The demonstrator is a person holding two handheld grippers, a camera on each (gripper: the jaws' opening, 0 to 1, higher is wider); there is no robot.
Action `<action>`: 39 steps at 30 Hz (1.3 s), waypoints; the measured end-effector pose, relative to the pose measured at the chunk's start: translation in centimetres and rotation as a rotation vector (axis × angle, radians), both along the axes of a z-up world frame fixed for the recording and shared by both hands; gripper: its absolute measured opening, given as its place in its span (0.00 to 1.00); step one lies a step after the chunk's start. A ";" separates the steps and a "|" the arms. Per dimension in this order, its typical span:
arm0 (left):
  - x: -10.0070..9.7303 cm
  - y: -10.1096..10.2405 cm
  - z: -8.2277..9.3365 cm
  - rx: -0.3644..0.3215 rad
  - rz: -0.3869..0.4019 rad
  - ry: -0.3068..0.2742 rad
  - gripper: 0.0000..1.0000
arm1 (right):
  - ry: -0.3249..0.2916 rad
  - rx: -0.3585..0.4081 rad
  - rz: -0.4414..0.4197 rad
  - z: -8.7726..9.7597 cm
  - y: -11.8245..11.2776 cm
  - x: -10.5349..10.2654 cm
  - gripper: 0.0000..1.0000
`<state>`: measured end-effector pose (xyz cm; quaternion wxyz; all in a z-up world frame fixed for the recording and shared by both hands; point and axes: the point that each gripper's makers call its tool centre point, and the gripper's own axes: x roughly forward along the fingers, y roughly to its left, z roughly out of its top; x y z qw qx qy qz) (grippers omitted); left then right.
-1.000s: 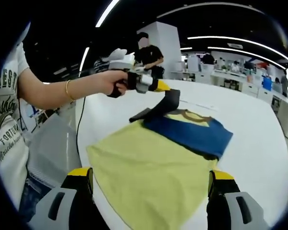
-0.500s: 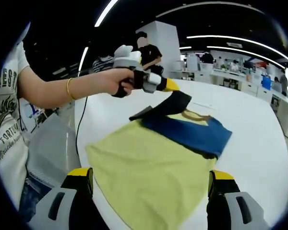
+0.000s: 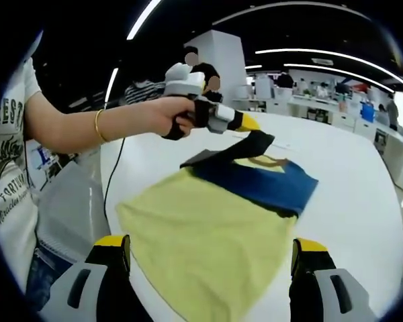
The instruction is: Fold the garment on the visible template until the final outline fits inside the template.
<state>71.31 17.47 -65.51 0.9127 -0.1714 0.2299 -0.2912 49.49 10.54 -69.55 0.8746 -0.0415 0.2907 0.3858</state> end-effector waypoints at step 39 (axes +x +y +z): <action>-3.4 -10.1 -9.1 0.176 -0.257 0.058 0.00 | 0.006 0.014 -0.062 -0.7 -1.7 0.6 0.99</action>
